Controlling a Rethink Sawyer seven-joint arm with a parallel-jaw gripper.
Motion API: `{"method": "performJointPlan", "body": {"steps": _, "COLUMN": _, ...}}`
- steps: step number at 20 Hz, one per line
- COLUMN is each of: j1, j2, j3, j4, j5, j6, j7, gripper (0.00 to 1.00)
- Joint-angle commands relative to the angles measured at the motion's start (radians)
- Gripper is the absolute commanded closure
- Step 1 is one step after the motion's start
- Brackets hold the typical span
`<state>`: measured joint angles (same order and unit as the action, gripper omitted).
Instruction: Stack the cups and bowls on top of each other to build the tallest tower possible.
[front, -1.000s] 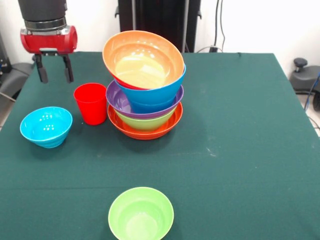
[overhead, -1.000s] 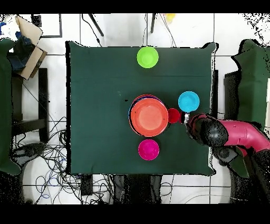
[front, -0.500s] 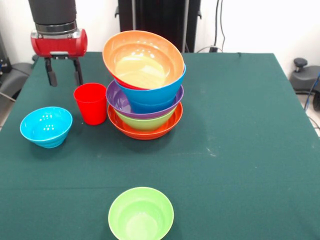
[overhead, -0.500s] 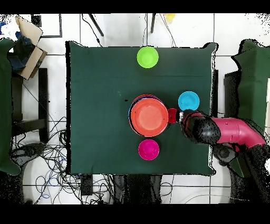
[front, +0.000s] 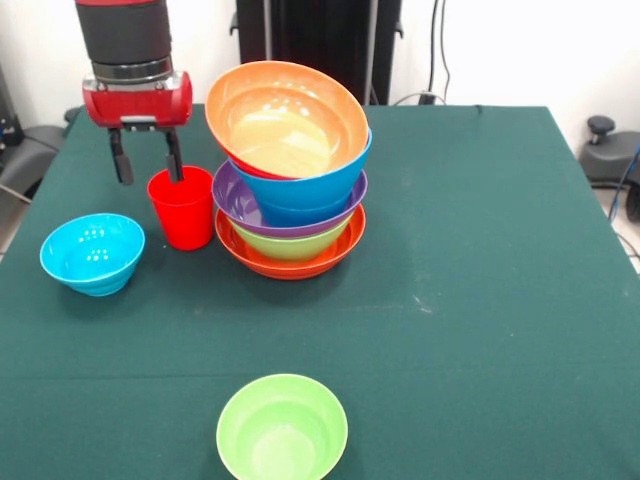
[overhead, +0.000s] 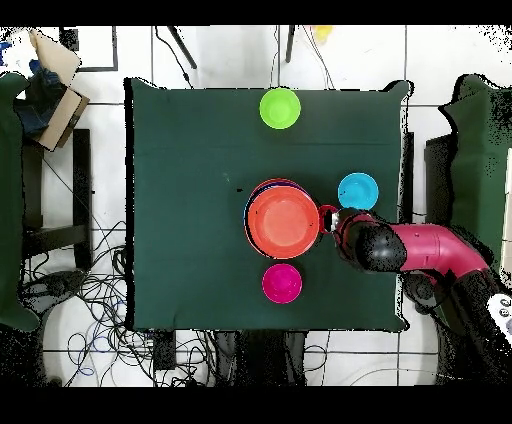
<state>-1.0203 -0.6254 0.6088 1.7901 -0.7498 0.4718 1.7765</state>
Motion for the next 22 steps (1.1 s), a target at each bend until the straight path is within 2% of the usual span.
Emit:
{"method": "performJointPlan", "body": {"steps": 1, "j1": 0.058, "j2": 0.113, "j3": -0.078, "j4": -0.051, "j5": -0.075, "j6": -0.09, "j7": 0.048, "gripper": 0.0}}
{"method": "performJointPlan", "body": {"steps": 8, "j1": 0.074, "j2": 0.195, "j3": -0.127, "j4": -0.103, "j5": -0.106, "j6": -0.168, "j7": 0.034, "gripper": 0.0}}
{"method": "performJointPlan", "body": {"steps": 12, "j1": 0.05, "j2": 0.252, "j3": -0.137, "j4": -0.118, "j5": -0.13, "j6": -0.225, "j7": 0.008, "gripper": 0.0}}
{"method": "performJointPlan", "body": {"steps": 17, "j1": 0.021, "j2": 0.263, "j3": -0.142, "j4": -0.096, "j5": -0.143, "j6": -0.259, "j7": -0.008, "gripper": 0.0}}
{"method": "performJointPlan", "body": {"steps": 21, "j1": 0.022, "j2": 0.275, "j3": -0.158, "j4": -0.097, "j5": -0.153, "j6": -0.287, "j7": -0.003, "gripper": 0.0}}
{"method": "performJointPlan", "body": {"steps": 22, "j1": 0.023, "j2": 0.277, "j3": -0.163, "j4": -0.098, "j5": -0.15, "j6": -0.294, "j7": -0.005, "gripper": 1.0}}
